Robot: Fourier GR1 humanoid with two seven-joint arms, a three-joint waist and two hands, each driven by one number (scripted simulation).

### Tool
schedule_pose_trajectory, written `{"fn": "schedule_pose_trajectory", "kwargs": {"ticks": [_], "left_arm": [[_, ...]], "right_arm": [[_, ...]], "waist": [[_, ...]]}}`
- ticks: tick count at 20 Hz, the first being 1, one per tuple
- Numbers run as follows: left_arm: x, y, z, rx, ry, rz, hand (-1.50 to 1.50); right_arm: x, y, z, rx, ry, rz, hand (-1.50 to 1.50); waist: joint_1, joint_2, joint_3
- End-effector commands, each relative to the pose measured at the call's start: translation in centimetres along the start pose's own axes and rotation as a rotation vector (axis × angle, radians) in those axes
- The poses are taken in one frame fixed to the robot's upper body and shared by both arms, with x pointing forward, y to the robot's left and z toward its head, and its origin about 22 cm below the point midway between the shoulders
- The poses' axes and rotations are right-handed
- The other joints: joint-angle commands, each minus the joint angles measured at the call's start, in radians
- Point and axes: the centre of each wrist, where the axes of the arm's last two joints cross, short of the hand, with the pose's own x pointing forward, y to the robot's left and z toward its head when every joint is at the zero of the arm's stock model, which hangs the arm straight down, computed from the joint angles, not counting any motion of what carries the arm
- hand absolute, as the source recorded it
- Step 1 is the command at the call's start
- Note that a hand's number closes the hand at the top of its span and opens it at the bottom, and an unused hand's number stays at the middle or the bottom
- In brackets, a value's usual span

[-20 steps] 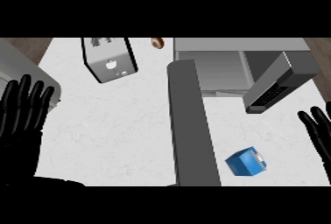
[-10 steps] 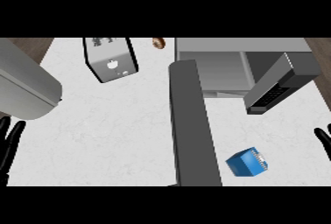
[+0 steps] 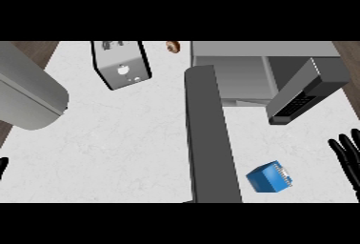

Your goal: Pick up the milk, place it into the microwave and close the microwave

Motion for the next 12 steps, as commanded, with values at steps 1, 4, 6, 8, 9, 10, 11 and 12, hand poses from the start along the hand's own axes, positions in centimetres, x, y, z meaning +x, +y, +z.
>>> {"fn": "schedule_pose_trajectory", "kwargs": {"ticks": [1, 4, 6, 8, 9, 10, 11, 12], "left_arm": [[2.1, -0.5, 1.4, -0.025, -0.032, 0.021, -1.50], [2.5, -0.4, 1.9, -0.030, -0.032, 0.018, -1.50], [2.8, 0.5, 1.9, -0.007, -0.041, 0.022, -1.50], [2.4, 0.2, 1.2, -0.025, -0.032, 0.037, -1.50], [1.8, 0.7, 3.8, -0.034, -0.036, 0.051, -1.50], [2.7, 0.3, 2.2, 0.002, -0.022, 0.030, -1.50], [2.1, 2.3, 2.9, -0.037, -0.027, 0.026, -1.50], [2.5, 1.4, 2.9, -0.022, -0.021, 0.023, -1.50]], "right_arm": [[-4.1, 0.7, 1.6, -0.034, 0.052, 0.021, -1.50], [-6.3, -1.9, 1.3, -0.107, 0.097, 0.052, -1.50], [-6.5, -2.0, 1.9, -0.099, 0.110, 0.071, -1.50], [-9.2, -1.9, 2.7, -0.098, 0.139, 0.080, -1.50], [-9.4, -2.3, 3.1, -0.117, 0.163, 0.077, -1.50], [-10.1, -1.7, 4.0, -0.088, 0.161, 0.077, -1.50], [-12.4, -1.6, 2.7, -0.095, 0.181, 0.081, -1.50], [-12.8, -3.1, 3.3, -0.102, 0.164, 0.091, -1.50]], "waist": [[0.003, -0.001, 0.001], [0.009, 0.000, 0.001], [0.005, 0.000, 0.001], [0.002, 0.001, 0.001], [0.018, -0.003, 0.000], [0.001, 0.000, 0.001], [0.018, 0.000, 0.001], [0.011, 0.001, 0.001]]}}
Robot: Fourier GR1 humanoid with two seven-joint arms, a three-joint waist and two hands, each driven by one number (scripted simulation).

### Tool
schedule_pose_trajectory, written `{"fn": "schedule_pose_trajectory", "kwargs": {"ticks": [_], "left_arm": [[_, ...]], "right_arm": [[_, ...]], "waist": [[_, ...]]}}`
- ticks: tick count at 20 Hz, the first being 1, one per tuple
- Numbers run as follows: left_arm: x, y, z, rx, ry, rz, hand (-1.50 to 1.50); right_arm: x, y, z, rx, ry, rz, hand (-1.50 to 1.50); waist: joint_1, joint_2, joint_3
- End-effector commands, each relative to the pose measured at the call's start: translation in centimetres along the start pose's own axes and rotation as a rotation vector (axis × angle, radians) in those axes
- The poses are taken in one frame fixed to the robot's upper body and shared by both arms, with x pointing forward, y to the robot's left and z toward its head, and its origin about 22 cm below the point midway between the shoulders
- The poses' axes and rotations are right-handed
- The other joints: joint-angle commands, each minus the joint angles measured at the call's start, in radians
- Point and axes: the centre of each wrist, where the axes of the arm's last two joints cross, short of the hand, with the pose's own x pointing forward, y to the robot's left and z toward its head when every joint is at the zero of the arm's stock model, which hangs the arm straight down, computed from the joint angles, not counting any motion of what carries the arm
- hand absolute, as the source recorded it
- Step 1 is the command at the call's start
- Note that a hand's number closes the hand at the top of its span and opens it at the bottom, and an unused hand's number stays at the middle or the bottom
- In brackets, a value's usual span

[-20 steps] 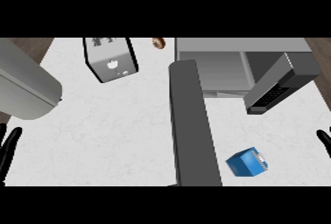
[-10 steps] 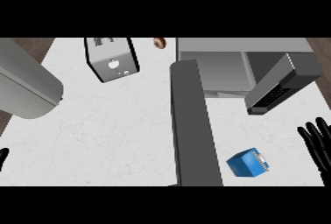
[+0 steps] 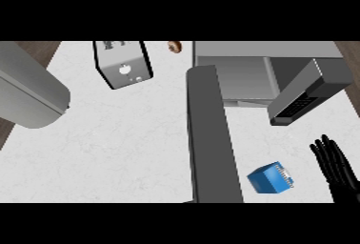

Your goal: Pick up the milk, place it into the microwave and close the microwave

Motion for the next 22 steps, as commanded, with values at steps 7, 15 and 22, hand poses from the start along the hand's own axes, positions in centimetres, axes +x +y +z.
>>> {"fn": "schedule_pose_trajectory", "kwargs": {"ticks": [7, 15, 22], "left_arm": [[2.6, 0.0, 1.7, -0.021, -0.082, 0.050, -1.50], [1.8, 1.3, 2.2, -0.021, -0.087, 0.050, -1.50], [1.6, 0.3, 1.5, -0.027, -0.078, 0.083, -1.50]], "right_arm": [[-8.0, -1.4, 1.6, 0.040, 0.081, 0.061, -1.50], [-13.1, 0.1, 1.4, 0.048, 0.075, 0.115, -1.50], [-15.9, 0.6, -0.8, 0.055, 0.056, 0.069, -1.50]], "waist": [[0.002, 0.001, 0.001], [0.001, 0.002, 0.000], [0.000, 0.004, 0.001]]}}
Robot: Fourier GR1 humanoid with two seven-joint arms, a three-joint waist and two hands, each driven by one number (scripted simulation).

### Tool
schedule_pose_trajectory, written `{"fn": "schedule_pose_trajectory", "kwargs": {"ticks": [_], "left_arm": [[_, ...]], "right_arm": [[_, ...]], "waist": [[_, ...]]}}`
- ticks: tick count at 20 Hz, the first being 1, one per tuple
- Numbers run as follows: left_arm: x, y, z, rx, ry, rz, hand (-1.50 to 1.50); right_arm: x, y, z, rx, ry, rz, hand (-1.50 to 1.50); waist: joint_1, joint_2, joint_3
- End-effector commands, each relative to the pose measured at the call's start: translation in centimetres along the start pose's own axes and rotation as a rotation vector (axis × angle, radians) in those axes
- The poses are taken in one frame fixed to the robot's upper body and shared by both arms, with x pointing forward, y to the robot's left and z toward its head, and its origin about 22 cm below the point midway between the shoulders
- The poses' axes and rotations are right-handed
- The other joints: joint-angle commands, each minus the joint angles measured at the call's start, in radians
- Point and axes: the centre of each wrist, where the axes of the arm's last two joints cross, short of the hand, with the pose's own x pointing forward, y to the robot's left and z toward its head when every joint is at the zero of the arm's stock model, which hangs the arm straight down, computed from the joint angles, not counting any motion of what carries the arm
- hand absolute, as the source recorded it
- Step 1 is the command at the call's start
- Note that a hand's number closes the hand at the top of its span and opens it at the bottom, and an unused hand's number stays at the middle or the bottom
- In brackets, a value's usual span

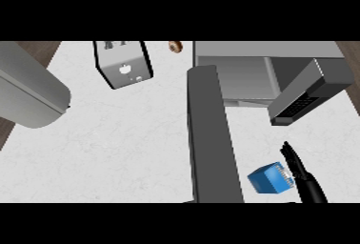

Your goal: Pick up the milk, place it into the microwave and close the microwave

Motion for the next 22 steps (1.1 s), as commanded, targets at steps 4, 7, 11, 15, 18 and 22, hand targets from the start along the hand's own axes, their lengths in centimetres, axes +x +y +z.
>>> {"fn": "schedule_pose_trajectory", "kwargs": {"ticks": [4, 7, 11, 15, 18, 22], "left_arm": [[2.8, -1.5, 1.2, -0.040, -0.091, 0.041, -1.50], [3.6, -2.2, 1.2, -0.056, -0.076, 0.031, -1.50], [1.6, -0.3, 1.9, -0.037, -0.067, 0.063, -1.50], [2.5, -0.7, 1.9, -0.059, -0.080, 0.054, -1.50], [2.6, 0.0, 0.7, -0.045, -0.080, 0.051, -1.50], [2.1, 0.0, 1.5, -0.034, -0.055, 0.058, -1.50]], "right_arm": [[-2.5, -0.5, 0.1, -0.010, -0.003, -0.082, -1.50], [-2.7, 1.0, -1.5, 0.016, -0.005, -0.105, -1.50], [-2.7, 0.6, -1.4, 0.055, -0.012, -0.186, 1.50], [-2.8, 4.1, -3.8, 0.111, -0.048, -0.153, 1.50], [-2.8, 3.7, -4.5, 0.073, -0.100, -0.129, 1.50], [-2.0, 3.3, -5.5, 0.121, -0.141, -0.224, 1.50]], "waist": [[0.013, 0.000, 0.001], [0.011, 0.001, 0.002], [0.001, -0.001, 0.000], [0.010, 0.001, 0.001], [0.003, 0.004, 0.002], [-0.001, -0.001, 0.000]]}}
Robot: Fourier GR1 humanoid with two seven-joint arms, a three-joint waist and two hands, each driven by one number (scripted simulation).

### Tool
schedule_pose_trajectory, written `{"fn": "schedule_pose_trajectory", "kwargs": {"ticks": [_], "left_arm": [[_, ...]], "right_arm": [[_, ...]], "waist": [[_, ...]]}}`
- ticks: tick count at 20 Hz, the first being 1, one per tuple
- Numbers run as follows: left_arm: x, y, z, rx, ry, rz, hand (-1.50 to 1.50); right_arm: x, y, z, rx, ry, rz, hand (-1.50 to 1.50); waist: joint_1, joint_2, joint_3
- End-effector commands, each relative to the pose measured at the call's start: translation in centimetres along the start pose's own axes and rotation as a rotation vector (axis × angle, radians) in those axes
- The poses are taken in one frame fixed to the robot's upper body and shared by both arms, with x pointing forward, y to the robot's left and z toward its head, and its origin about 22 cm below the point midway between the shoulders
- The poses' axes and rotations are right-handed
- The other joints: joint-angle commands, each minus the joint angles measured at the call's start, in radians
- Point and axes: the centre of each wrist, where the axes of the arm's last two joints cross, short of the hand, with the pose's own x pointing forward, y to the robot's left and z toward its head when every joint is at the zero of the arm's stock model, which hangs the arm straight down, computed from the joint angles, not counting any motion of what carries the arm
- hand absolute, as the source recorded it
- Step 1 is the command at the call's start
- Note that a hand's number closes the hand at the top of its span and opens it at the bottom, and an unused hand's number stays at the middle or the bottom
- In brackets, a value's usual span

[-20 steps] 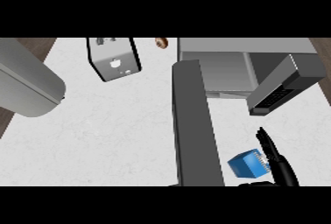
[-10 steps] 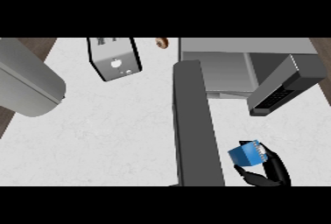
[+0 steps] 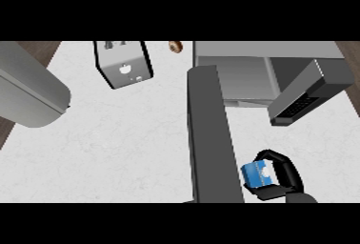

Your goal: Pick up the milk, place it into the microwave and close the microwave

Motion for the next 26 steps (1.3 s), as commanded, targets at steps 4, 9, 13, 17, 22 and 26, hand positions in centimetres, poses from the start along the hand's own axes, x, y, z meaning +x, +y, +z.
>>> {"fn": "schedule_pose_trajectory", "kwargs": {"ticks": [4, 9, 13, 17, 22, 26], "left_arm": [[1.2, -0.6, 0.2, -0.047, -0.072, 0.040, -1.50], [1.3, -0.9, -0.1, -0.064, -0.080, 0.052, -1.50], [1.2, -0.5, -1.1, -0.043, -0.078, 0.046, -1.50], [0.9, -0.9, 0.1, -0.050, -0.059, 0.078, -1.50], [1.1, -1.3, -0.8, -0.035, -0.062, 0.054, -1.50], [1.1, -0.7, -0.6, -0.059, -0.049, 0.058, -1.50]], "right_arm": [[-0.1, 1.2, -2.3, -0.050, -0.130, -0.069, 1.50], [0.8, 1.7, -5.4, -0.129, -0.137, 0.002, 1.50], [1.4, 2.0, -7.1, -0.093, -0.159, 0.065, 1.50], [3.4, 1.8, -10.6, -0.123, -0.192, 0.099, 1.50], [6.4, -0.7, -14.4, -0.124, -0.179, 0.114, 1.50], [9.0, -0.4, -17.7, -0.128, -0.143, 0.151, 1.50]], "waist": [[0.017, 0.005, 0.005], [0.018, 0.007, 0.005], [0.008, 0.007, 0.004], [0.015, 0.006, 0.003], [0.019, 0.010, 0.004], [0.034, 0.014, 0.004]]}}
